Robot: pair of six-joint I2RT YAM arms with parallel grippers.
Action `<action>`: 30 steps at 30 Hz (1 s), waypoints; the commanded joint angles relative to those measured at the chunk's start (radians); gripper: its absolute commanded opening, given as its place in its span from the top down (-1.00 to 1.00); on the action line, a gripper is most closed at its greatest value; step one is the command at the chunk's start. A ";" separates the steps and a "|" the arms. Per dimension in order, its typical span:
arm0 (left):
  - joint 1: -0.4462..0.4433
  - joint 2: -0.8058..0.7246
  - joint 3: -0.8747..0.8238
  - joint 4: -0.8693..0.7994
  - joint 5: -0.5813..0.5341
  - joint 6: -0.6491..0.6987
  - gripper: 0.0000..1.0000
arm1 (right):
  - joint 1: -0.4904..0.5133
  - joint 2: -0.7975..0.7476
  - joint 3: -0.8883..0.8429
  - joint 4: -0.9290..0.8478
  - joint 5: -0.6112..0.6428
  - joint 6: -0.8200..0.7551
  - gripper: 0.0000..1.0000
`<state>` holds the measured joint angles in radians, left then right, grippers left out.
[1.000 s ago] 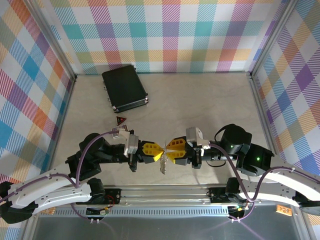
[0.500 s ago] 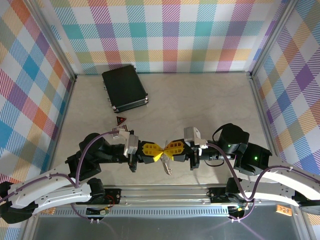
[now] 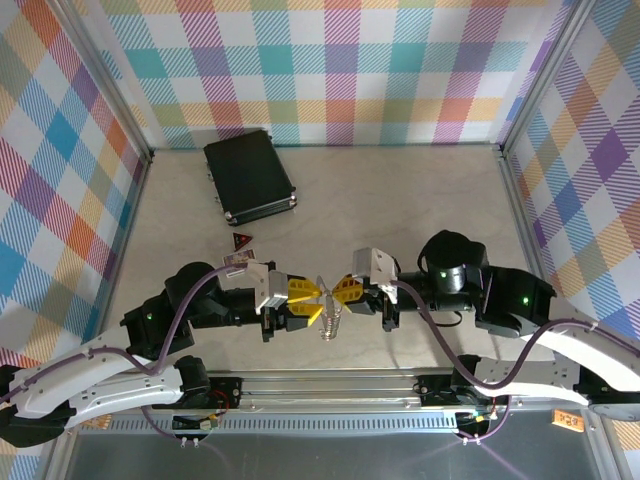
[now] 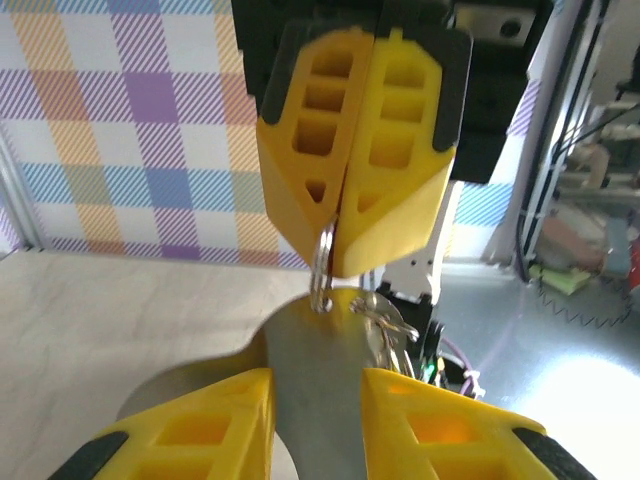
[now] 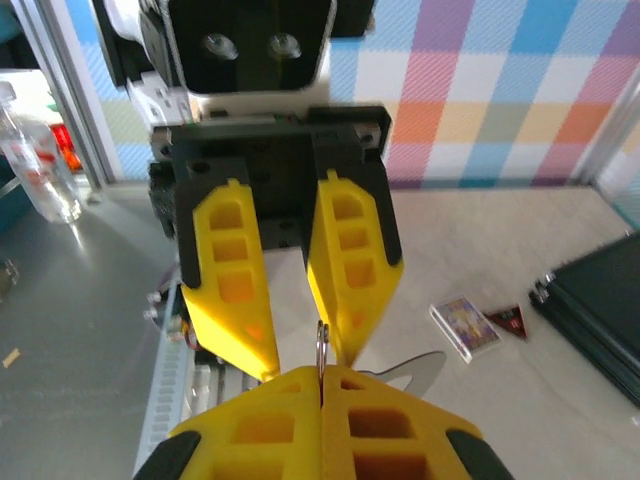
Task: Put the keys on the keyring
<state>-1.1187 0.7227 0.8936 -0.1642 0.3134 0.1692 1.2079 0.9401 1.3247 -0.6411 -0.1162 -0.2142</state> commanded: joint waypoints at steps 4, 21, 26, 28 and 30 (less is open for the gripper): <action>-0.007 0.008 0.065 -0.105 -0.060 0.080 0.42 | 0.007 0.079 0.110 -0.258 0.059 -0.078 1.00; -0.007 0.094 0.076 -0.069 -0.003 0.075 0.41 | 0.010 0.112 0.142 -0.319 0.041 -0.108 1.00; -0.007 0.111 0.076 -0.056 0.009 0.071 0.44 | 0.010 0.114 0.140 -0.313 0.039 -0.111 1.00; -0.007 0.116 0.079 -0.052 0.012 0.070 0.46 | 0.010 0.118 0.141 -0.314 0.042 -0.111 1.00; -0.007 0.118 0.079 -0.049 0.014 0.068 0.50 | 0.010 0.123 0.143 -0.319 0.043 -0.111 1.00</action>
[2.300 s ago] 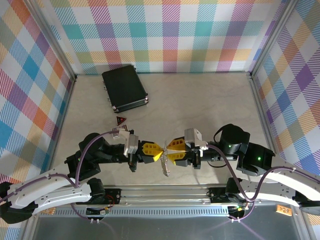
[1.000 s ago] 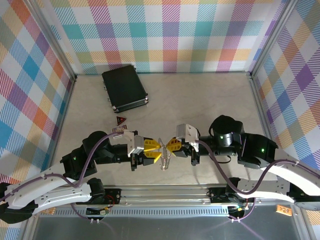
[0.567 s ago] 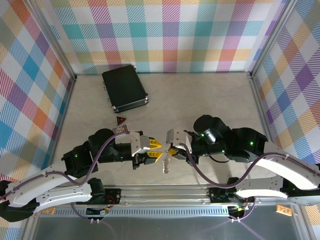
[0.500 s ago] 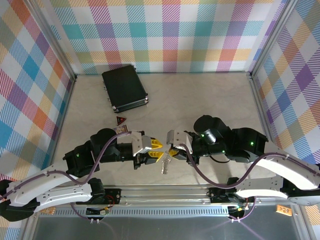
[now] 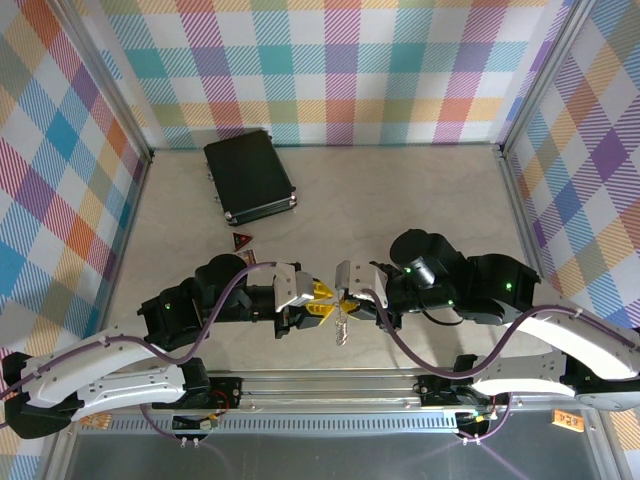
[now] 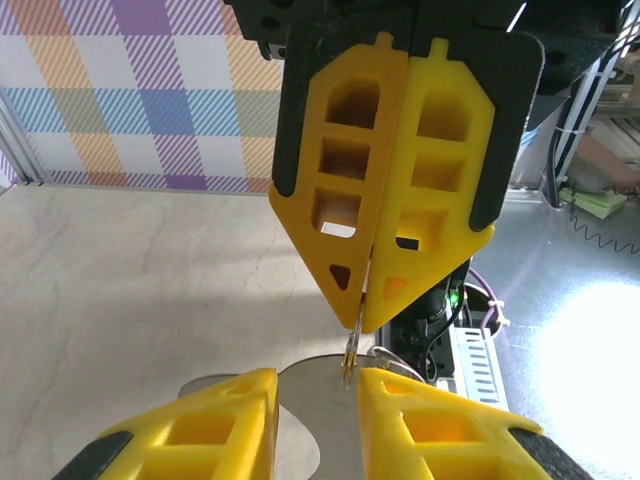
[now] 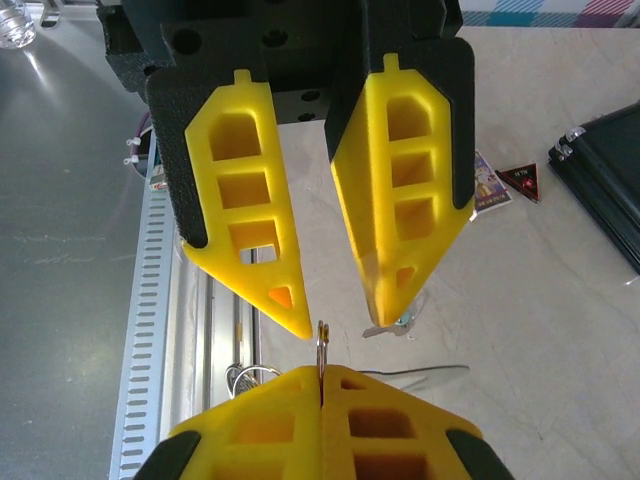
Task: Put the keys on the keyring
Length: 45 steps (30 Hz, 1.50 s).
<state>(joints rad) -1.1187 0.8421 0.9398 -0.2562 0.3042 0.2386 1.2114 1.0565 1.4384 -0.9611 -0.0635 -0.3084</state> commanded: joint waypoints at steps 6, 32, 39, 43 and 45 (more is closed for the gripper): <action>-0.007 0.008 0.030 0.057 0.027 -0.008 0.60 | 0.008 0.015 0.027 0.003 -0.016 -0.021 1.00; -0.007 0.004 0.010 0.071 0.013 -0.019 0.83 | 0.016 0.014 -0.004 0.048 -0.061 -0.021 1.00; -0.007 -0.001 0.008 0.074 0.010 -0.018 1.00 | 0.019 0.013 -0.011 0.061 -0.070 -0.020 1.00; -0.007 -0.004 0.004 0.080 0.006 -0.018 1.00 | 0.019 0.010 -0.018 0.070 -0.073 -0.017 1.00; -0.007 -0.006 0.001 0.084 0.006 -0.018 1.00 | 0.019 0.010 -0.021 0.073 -0.077 -0.017 1.00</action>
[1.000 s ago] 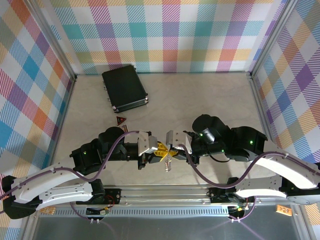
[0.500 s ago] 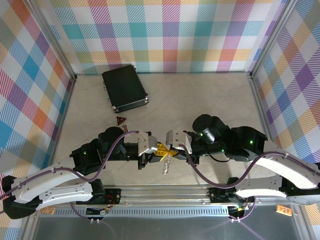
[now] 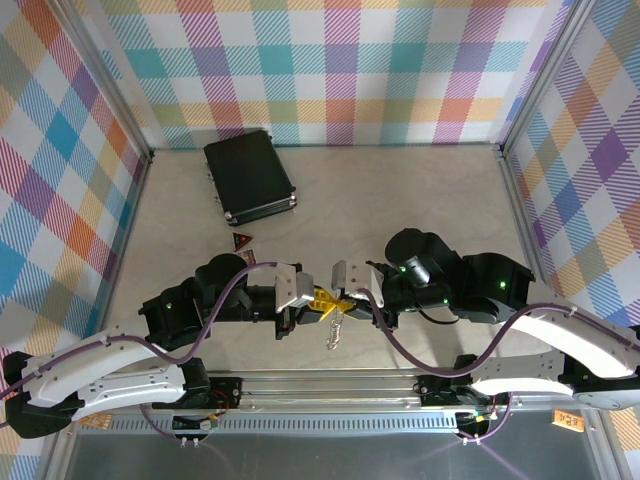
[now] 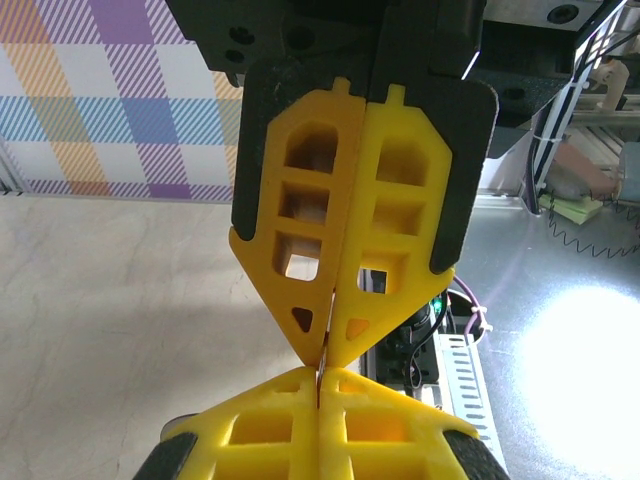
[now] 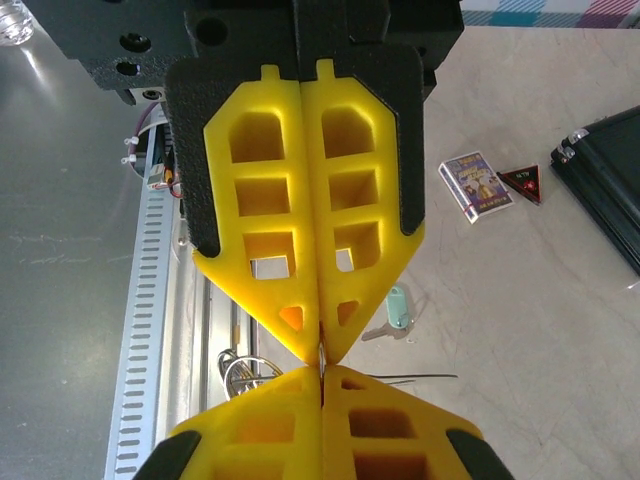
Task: Put the keys on the keyring
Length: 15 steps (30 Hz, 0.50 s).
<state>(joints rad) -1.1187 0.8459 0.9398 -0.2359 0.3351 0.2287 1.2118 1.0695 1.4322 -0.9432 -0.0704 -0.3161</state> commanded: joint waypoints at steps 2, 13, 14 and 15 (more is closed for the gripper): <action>-0.006 -0.011 -0.001 0.066 -0.024 -0.008 1.00 | 0.018 -0.003 -0.021 0.062 -0.076 -0.008 1.00; -0.007 -0.004 0.002 0.055 -0.062 -0.022 1.00 | 0.018 -0.082 -0.068 0.121 -0.017 0.037 0.05; -0.007 -0.002 0.000 0.058 -0.061 -0.023 1.00 | 0.018 -0.095 -0.078 0.134 0.005 0.045 -0.01; -0.007 -0.004 -0.002 0.062 -0.059 -0.026 1.00 | 0.018 -0.111 -0.089 0.144 0.022 0.052 -0.07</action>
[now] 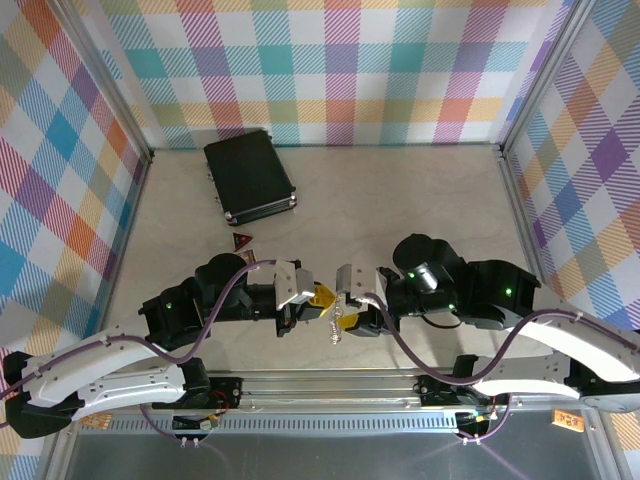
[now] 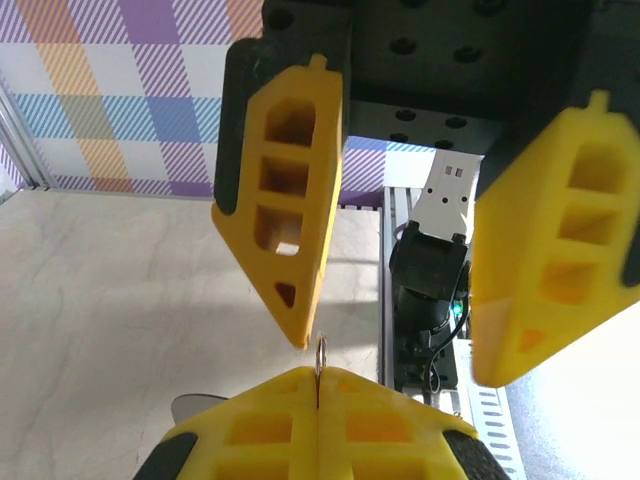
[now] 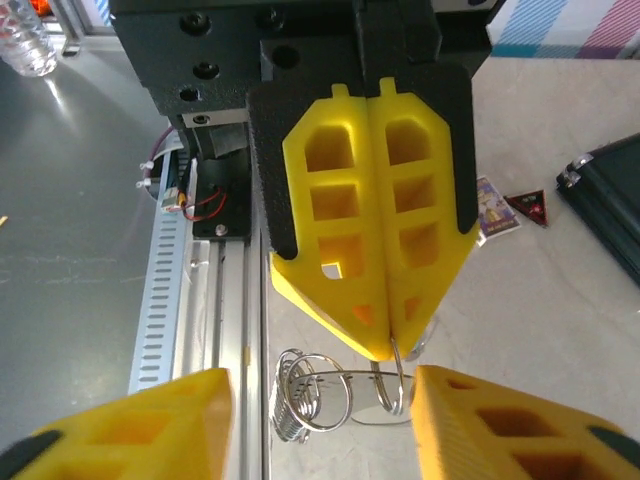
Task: Put the keys on the keyring
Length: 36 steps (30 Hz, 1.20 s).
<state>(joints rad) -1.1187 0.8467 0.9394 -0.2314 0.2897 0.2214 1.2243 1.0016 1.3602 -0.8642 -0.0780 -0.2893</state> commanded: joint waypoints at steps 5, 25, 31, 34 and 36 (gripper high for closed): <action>-0.006 -0.021 -0.021 0.076 -0.016 -0.030 1.00 | 0.004 -0.137 -0.103 0.156 0.101 0.083 -0.36; -0.007 -0.055 -0.088 0.110 -0.044 -0.062 1.00 | -0.358 -0.163 -0.266 0.334 -0.190 0.364 -0.86; -0.007 -0.079 -0.106 0.096 -0.050 -0.063 1.00 | -0.461 -0.082 -0.279 0.360 -0.251 0.440 -0.83; -0.007 -0.096 -0.118 0.091 -0.052 -0.062 1.00 | -0.508 -0.027 -0.293 0.383 -0.284 0.487 -0.81; -0.007 -0.110 -0.126 0.089 -0.052 -0.064 1.00 | -0.528 0.013 -0.298 0.395 -0.301 0.513 -0.79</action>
<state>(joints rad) -1.1187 0.7666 0.8253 -0.1810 0.2436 0.1719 0.7185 0.9825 1.0737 -0.5175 -0.3168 0.1566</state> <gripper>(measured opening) 0.050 0.900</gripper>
